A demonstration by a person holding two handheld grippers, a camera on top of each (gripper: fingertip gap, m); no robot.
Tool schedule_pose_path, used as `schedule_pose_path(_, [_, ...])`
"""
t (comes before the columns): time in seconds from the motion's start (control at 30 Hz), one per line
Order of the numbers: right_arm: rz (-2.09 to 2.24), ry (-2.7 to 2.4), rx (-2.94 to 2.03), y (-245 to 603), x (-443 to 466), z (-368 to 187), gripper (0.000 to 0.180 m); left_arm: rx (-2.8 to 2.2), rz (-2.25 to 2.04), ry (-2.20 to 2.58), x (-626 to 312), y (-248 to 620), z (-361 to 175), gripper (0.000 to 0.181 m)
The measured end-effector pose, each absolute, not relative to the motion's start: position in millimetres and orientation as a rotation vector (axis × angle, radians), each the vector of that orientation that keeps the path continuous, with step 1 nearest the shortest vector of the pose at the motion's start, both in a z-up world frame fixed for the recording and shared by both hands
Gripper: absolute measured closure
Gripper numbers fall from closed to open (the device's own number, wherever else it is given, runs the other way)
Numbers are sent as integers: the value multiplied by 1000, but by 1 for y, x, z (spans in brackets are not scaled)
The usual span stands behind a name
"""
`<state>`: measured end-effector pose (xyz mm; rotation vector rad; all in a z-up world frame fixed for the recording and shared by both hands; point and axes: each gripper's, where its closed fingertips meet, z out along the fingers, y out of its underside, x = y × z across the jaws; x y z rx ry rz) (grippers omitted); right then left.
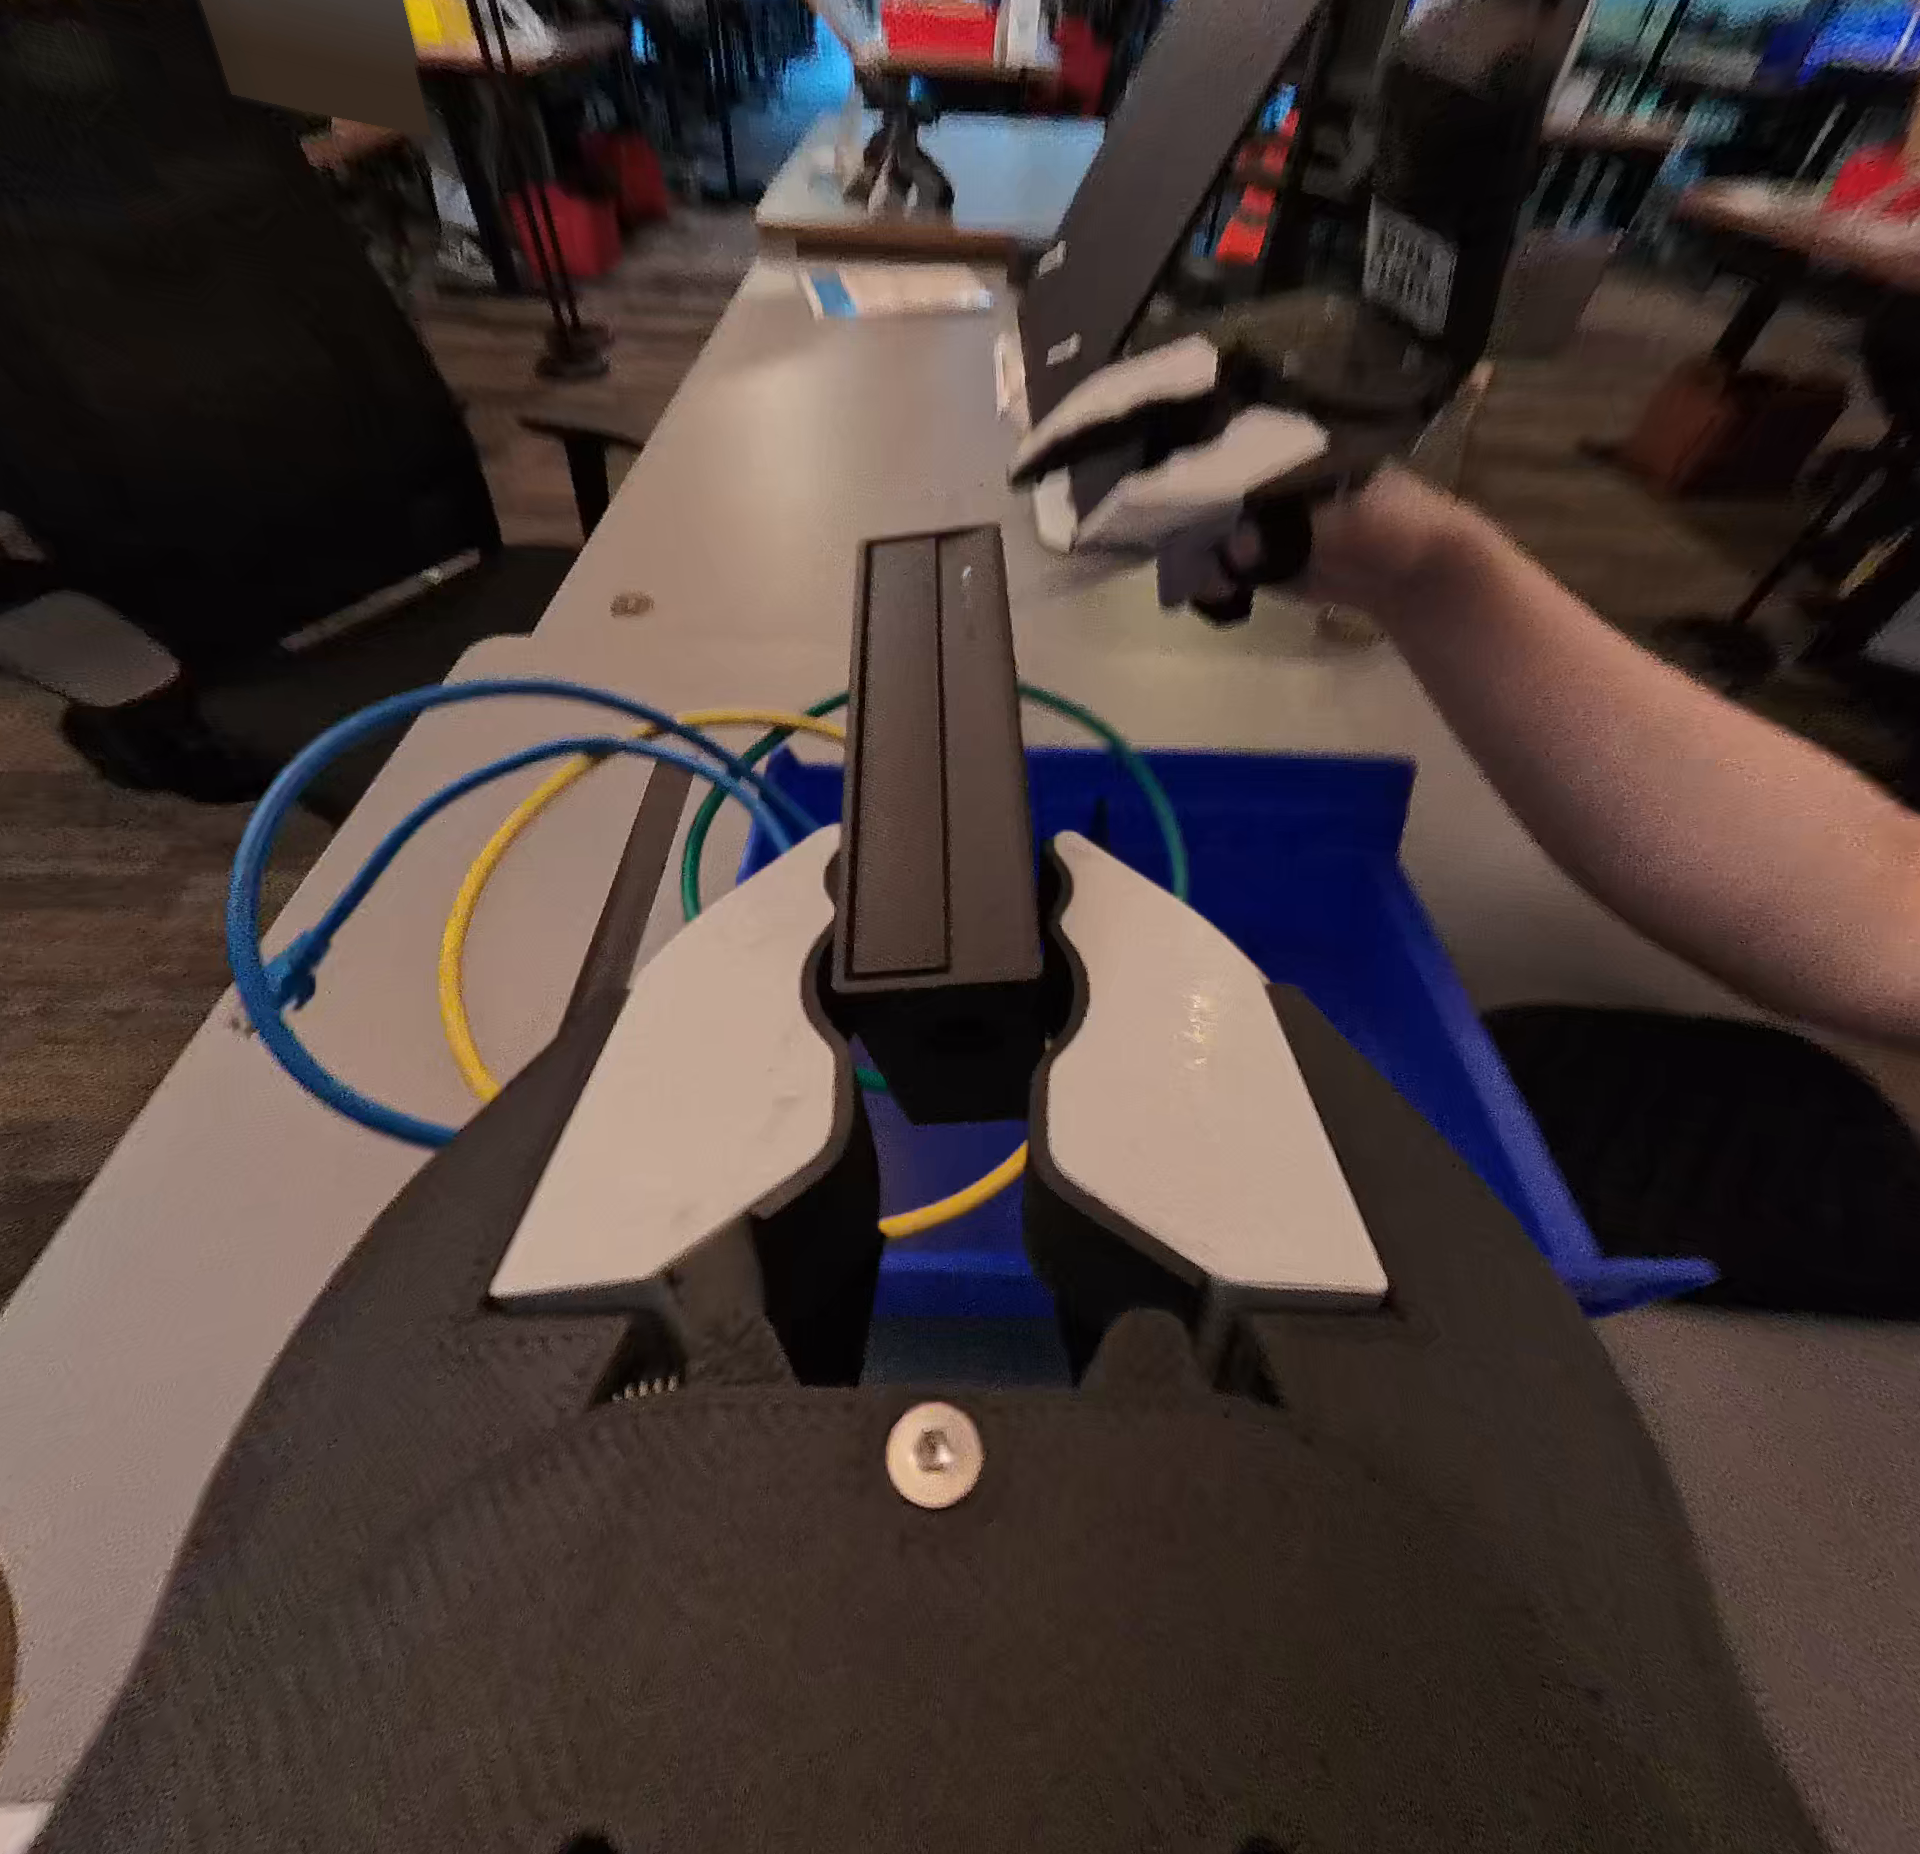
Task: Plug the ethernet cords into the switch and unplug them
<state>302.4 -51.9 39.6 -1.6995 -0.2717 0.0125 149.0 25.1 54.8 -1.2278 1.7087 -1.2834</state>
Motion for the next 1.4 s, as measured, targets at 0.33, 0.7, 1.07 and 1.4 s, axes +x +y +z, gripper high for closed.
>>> schedule_pose_path(0.33, [211, -96, -1527, -81, 349, 37, 155, -1332, -1132, 1814, 162, 24, 18, 150])
schedule_pose_path(0.7, [509, -349, -2112, -96, 284, -49, 149, -1307, -1197, 1495, 144, 64, 63, 150])
schedule_pose_path(1.07, [31, -520, -2309, -44, 279, -66, 179, -1077, -791, 1985, 150, 14, 31, 151])
schedule_pose_path(1.4, [-84, -502, -2231, -69, 305, -51, 171, -1226, -707, 2170, 181, 4, -14, 151])
